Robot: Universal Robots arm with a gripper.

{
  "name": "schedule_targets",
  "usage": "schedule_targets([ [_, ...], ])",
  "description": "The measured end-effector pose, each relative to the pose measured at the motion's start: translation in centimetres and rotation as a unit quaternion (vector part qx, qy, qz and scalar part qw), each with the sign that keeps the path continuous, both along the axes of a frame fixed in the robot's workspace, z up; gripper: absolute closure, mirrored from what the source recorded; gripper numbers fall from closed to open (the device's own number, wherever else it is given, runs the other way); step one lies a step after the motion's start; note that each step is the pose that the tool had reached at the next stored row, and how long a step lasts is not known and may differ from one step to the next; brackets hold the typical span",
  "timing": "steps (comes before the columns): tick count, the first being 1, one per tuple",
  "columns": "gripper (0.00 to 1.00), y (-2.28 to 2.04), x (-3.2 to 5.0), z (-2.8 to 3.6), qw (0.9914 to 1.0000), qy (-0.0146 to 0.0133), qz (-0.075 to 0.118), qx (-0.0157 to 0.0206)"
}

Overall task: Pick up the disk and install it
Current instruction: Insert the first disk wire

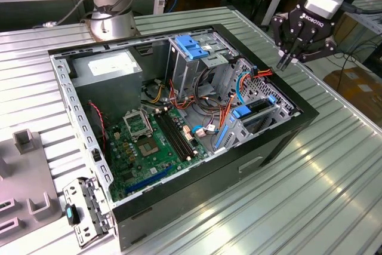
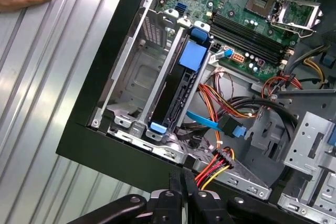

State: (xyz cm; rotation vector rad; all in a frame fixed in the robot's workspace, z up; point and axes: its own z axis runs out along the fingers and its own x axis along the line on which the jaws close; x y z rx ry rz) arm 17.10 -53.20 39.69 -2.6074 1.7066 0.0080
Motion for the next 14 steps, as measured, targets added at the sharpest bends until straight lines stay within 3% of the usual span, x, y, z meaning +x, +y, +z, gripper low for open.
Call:
schedule_targets([
  [4,0.83,0.38,0.12,-0.03,0.99994,0.0000,0.011,0.0001],
  [8,0.83,0.44,0.15,-0.06,0.99948,0.0000,0.032,0.0000],
  [10,0.82,0.44,0.15,-0.08,0.99899,0.0000,0.045,0.0000],
  [11,0.75,0.44,0.16,-0.10,0.99864,0.0000,0.052,0.0000],
  [14,0.75,0.44,0.16,-0.12,0.99764,0.0000,0.069,0.0000],
])
